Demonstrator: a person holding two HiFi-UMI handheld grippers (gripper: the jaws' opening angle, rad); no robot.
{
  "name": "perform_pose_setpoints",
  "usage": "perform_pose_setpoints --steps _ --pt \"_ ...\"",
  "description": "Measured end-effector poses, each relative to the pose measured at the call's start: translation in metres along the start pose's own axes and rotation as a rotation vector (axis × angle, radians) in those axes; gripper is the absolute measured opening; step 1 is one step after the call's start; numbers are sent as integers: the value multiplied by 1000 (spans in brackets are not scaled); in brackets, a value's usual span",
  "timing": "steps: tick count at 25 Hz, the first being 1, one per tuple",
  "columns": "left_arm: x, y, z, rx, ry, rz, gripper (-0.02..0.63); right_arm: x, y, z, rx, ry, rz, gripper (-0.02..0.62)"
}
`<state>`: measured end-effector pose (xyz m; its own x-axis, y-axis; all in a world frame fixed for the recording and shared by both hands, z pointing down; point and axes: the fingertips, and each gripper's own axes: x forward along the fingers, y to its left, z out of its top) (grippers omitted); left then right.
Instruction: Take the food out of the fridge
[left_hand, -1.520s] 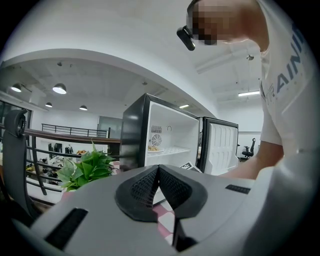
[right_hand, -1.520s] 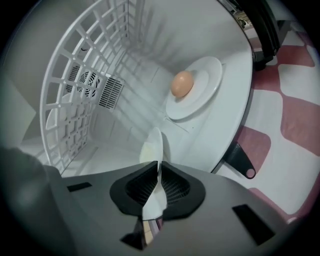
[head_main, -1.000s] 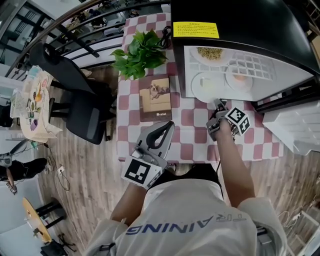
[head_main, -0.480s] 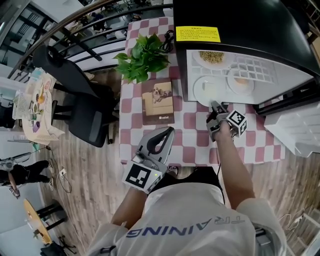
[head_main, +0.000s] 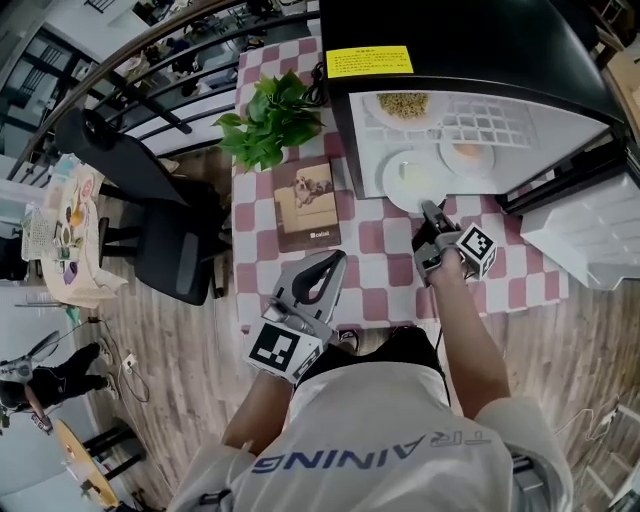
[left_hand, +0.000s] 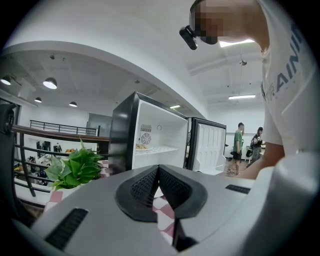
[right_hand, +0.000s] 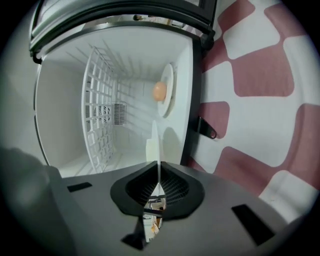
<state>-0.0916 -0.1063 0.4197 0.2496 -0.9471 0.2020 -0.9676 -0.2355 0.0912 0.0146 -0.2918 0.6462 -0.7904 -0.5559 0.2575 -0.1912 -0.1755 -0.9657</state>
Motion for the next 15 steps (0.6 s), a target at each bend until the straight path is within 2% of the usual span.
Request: perform_pose_setpoints --steps 7,11,15 --pt "28 -38 5 21 -2 -155 9 -74 10 22 -1 -81 24 32" --pt "49 -74 8 39 3 -289 9 -130 -5 39 31 -175 -3 32" --pt "63 -111 12 38 3 -380 9 -187 -35 53 93 -259 -54 32"
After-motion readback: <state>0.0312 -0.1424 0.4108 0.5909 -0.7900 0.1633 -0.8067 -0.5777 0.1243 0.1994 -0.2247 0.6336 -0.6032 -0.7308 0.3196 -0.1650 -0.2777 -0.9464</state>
